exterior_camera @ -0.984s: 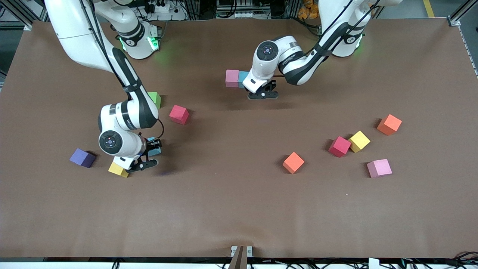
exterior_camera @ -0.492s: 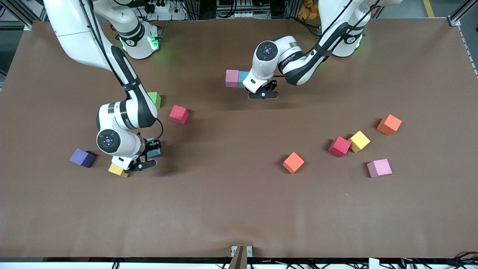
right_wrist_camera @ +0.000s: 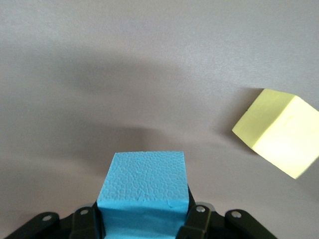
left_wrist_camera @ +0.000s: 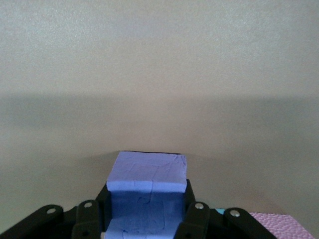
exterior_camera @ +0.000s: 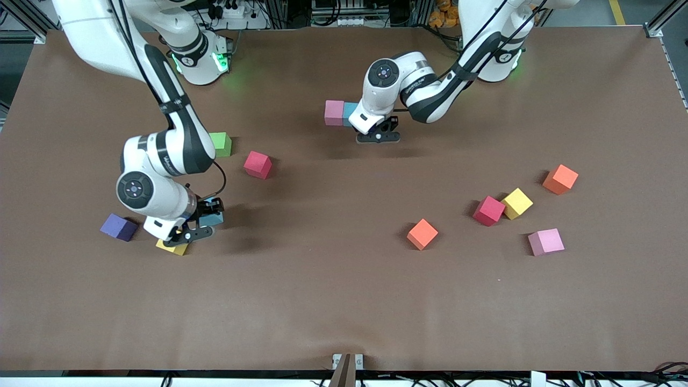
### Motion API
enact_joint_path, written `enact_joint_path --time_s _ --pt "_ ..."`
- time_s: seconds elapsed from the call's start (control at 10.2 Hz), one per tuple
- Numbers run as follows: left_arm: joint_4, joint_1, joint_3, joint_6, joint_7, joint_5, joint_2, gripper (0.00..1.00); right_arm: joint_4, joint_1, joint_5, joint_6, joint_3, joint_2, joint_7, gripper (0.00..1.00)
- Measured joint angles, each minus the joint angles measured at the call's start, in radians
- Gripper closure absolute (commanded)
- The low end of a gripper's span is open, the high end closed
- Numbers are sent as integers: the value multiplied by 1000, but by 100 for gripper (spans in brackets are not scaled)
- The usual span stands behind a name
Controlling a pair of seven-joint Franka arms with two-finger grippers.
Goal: Form number 2 with 11 blocks
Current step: 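Hold the cyan cube with the right gripper and purple with the left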
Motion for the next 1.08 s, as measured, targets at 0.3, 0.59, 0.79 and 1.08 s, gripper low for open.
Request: enact_joint_path --time_s 0.3,0.59,0.79,1.08 --pt "2 0 0 -1 0 0 6 46 -20 0 0 0 -1 -28 0 52" --pt "2 0 0 -1 0 0 11 44 -22 0 0 0 -1 -38 0 52" --pt "2 -1 0 -2 0 0 12 0 -22 0 1 0 -1 -42 0 52" --pt "2 -1 0 -3 0 0 12 0 -29 0 4 0 0 -77 5 52"
